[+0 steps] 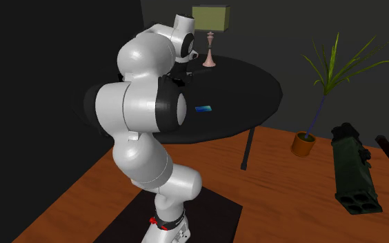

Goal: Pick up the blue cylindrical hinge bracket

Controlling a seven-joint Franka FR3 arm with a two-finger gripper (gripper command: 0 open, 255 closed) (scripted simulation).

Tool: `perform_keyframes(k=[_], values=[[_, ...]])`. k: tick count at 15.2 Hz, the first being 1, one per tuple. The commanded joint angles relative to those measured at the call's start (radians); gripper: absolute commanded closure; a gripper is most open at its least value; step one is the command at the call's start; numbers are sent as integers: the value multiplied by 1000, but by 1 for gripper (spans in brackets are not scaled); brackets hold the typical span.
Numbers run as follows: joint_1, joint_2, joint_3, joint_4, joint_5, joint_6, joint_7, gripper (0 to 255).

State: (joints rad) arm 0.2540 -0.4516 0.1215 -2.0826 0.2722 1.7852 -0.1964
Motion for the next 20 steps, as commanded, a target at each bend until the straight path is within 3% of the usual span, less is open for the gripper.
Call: perform_keyframes(k=[1, 6, 7, 16, 20], values=[[2, -4, 3, -29, 4, 26, -4, 0], [4, -10, 6, -81, 9, 72, -14, 0], [4, -10, 7, -81, 9, 72, -13, 255], [4, -10, 6, -81, 9, 72, -14, 255], [2, -4, 3, -23, 4, 20, -3, 255]])
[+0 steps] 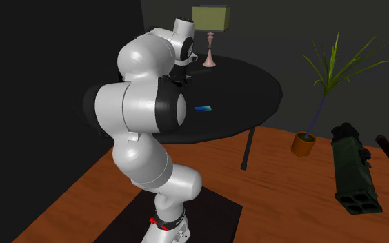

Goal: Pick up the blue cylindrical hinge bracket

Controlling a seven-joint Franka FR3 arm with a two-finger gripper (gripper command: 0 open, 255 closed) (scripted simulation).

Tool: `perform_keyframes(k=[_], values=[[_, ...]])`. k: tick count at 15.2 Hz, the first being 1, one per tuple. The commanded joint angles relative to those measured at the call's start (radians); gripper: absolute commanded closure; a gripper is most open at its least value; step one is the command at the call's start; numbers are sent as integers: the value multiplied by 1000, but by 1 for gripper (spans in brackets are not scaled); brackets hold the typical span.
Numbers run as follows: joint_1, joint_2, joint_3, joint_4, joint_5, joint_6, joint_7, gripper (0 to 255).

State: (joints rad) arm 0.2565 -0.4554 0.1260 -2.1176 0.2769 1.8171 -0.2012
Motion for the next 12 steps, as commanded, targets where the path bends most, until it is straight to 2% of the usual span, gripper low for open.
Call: perform_keyframes(k=[1, 12], values=[[-1, 2, -2, 27, -2, -24, 5, 255], [-3, 36, -9, 194, -14, -154, 33, 255]])
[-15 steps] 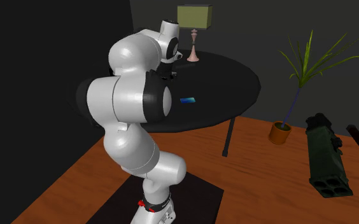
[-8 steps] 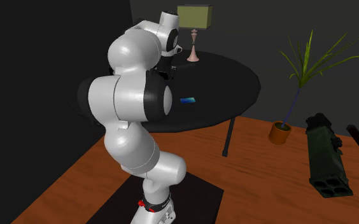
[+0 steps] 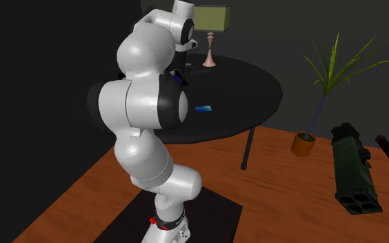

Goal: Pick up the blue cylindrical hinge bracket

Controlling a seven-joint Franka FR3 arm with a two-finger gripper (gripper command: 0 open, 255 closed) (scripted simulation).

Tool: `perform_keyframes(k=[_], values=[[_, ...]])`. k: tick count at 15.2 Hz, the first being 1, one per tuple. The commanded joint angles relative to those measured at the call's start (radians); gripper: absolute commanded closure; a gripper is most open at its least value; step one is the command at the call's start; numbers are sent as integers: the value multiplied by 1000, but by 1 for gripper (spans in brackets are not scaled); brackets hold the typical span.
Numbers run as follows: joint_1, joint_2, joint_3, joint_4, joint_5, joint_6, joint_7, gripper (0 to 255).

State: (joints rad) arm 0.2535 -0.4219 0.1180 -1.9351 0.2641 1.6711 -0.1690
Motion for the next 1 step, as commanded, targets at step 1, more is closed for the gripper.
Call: perform_keyframes(k=[1], values=[[0, 3, -1, 11, -1, -8, 1, 255]])
